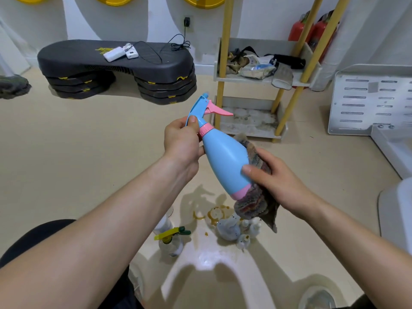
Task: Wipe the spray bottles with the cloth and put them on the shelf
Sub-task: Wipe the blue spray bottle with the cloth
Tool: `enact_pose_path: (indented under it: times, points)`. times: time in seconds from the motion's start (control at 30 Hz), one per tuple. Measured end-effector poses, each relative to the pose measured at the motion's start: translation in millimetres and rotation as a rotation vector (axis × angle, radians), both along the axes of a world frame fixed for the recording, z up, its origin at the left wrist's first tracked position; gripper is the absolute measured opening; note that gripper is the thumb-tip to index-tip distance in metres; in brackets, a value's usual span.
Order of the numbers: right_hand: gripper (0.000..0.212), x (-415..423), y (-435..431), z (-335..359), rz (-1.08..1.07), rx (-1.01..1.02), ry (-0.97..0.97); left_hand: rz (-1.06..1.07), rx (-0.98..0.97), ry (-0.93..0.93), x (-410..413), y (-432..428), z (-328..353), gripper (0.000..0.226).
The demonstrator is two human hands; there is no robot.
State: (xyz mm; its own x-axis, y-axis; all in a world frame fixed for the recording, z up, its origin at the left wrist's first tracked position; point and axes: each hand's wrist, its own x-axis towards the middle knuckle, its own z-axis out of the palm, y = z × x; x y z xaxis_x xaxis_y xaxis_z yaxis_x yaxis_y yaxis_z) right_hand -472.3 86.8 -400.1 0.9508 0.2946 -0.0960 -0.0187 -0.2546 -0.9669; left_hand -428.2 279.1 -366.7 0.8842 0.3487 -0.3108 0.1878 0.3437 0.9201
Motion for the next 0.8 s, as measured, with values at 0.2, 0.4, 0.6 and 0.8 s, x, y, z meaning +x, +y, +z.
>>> enact_pose_path:
  times: [0.2,0.4,0.6,0.8]
  points:
    - [0.094,-11,15,7,-0.171,-0.278,-0.260,-0.068,-0.207,-0.101,-2,-1,10,0.027]
    - [0.092,-12,29,0,-0.389,-0.402,-0.590,0.005,0.082,-0.108,-18,-22,0,0.037]
    - [0.085,-13,40,-11,-0.404,-0.525,-0.768,-0.120,0.082,-0.086,-38,-42,-12,0.028]
    - [0.067,-16,46,-11,-0.275,-0.659,-0.796,-0.140,0.021,-0.041,-36,-34,-18,0.042]
